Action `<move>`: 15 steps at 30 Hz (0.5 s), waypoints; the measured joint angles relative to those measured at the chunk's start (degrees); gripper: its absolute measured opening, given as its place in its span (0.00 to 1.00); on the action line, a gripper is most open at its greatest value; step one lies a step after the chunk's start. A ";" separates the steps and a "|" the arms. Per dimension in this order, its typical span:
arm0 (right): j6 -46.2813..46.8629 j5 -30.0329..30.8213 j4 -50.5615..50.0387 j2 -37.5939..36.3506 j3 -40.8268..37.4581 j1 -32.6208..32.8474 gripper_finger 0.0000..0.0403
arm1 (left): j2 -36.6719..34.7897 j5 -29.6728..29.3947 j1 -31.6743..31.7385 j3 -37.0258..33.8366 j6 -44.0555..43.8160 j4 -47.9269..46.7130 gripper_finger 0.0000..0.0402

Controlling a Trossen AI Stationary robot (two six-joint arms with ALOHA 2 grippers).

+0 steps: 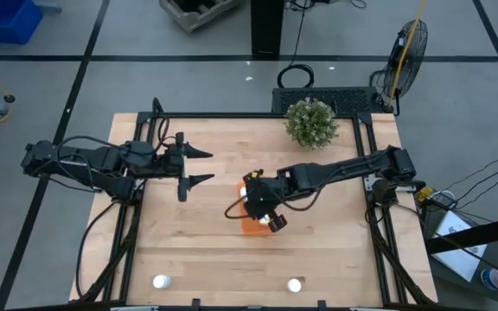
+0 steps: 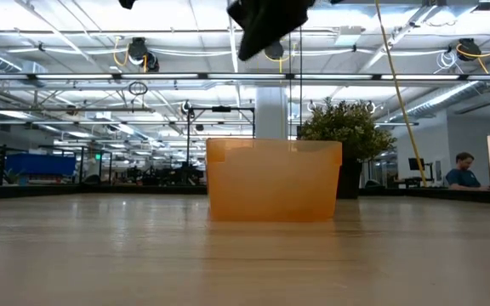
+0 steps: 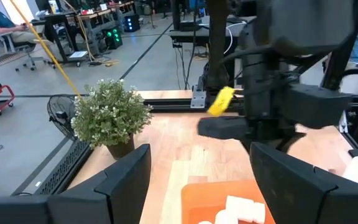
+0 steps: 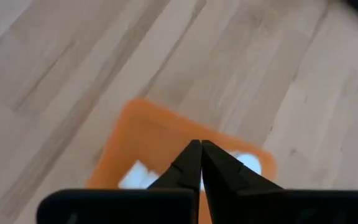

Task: Pick and place pill bottles into a basket
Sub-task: Adjust the white pill bottle in the orange container

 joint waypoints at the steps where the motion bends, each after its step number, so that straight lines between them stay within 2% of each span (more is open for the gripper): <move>1: 0.50 -0.88 -1.03 -0.07 -0.04 -0.48 0.00 | 0.00 0.00 -0.02 0.00 0.00 -0.16 0.69; 6: 1.47 -6.94 -5.50 -0.24 -0.07 -1.90 0.00 | 0.00 0.00 0.00 0.00 0.17 -0.89 0.69; 12: 2.99 -18.23 -11.79 -0.18 -0.11 -2.37 0.00 | 0.00 -0.09 -0.02 0.00 0.92 -0.75 0.69; 15: 2.40 -19.35 -13.79 -0.18 -0.13 -2.39 0.00 | 0.00 -0.10 -0.01 0.00 0.92 -0.25 0.69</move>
